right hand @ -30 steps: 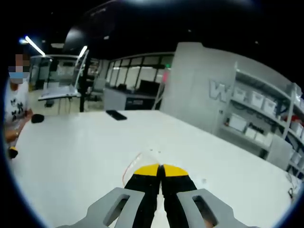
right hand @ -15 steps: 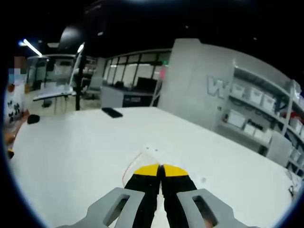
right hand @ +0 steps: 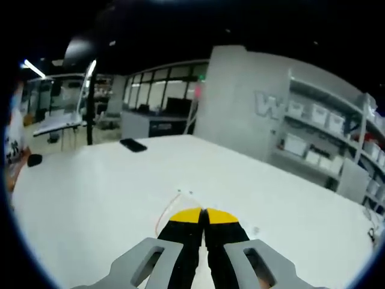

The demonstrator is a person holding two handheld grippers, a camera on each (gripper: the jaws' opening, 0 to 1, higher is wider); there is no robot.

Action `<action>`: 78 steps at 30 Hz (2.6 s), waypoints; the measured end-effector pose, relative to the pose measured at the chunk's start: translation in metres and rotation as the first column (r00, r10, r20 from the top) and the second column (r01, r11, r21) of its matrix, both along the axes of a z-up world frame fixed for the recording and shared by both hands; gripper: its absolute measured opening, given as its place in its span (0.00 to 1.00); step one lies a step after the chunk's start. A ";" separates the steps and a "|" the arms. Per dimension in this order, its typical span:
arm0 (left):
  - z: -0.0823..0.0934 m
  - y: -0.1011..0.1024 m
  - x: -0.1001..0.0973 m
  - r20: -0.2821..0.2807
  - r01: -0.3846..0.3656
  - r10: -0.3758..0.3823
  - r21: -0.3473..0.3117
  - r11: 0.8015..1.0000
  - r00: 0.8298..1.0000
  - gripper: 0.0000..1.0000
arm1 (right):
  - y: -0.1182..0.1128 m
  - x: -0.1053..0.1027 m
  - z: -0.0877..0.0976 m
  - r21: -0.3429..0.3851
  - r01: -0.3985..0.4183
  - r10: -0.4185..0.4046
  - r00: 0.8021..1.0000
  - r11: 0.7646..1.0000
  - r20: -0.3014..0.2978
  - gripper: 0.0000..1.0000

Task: Open the resealable bag by pulling the two sides of the seal apart until the entire bag opening is separated and visibly accessible.

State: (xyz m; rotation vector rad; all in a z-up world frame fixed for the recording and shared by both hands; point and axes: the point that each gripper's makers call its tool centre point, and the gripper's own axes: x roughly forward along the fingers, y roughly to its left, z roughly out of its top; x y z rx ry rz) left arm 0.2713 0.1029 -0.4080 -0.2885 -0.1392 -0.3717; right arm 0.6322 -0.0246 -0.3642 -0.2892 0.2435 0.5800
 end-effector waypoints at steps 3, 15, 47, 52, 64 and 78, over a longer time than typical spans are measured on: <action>-0.002 0.001 0.000 -0.005 -0.004 0.004 0.003 1.000 1.000 0.99 | 0.000 0.003 -0.006 -0.005 0.008 -0.008 1.000 1.000 -0.004 0.00; -0.004 -0.003 0.000 -0.010 -0.001 0.001 0.011 1.000 1.000 0.98 | -0.002 0.017 -0.012 0.032 0.041 -0.041 0.999 0.999 0.006 0.00; 0.004 0.008 -0.012 0.009 -0.010 0.010 -0.002 1.000 1.000 0.97 | 0.084 -0.046 -0.089 0.009 -0.217 0.216 0.963 0.976 -0.159 0.06; 0.006 0.012 -0.014 0.016 -0.019 0.019 -0.009 1.000 1.000 0.97 | 0.080 -0.054 -0.087 0.031 -0.223 0.225 0.960 0.974 -0.167 0.08; 0.012 0.009 -0.020 0.035 -0.019 0.019 -0.002 1.000 0.999 0.97 | 0.081 -0.079 -0.045 0.303 -0.232 0.280 0.952 0.924 -0.124 0.13; 0.019 0.002 -0.028 0.055 -0.017 0.016 0.012 1.000 0.998 0.98 | 0.064 -0.078 -0.040 0.367 -0.207 0.235 0.971 0.907 -0.034 0.30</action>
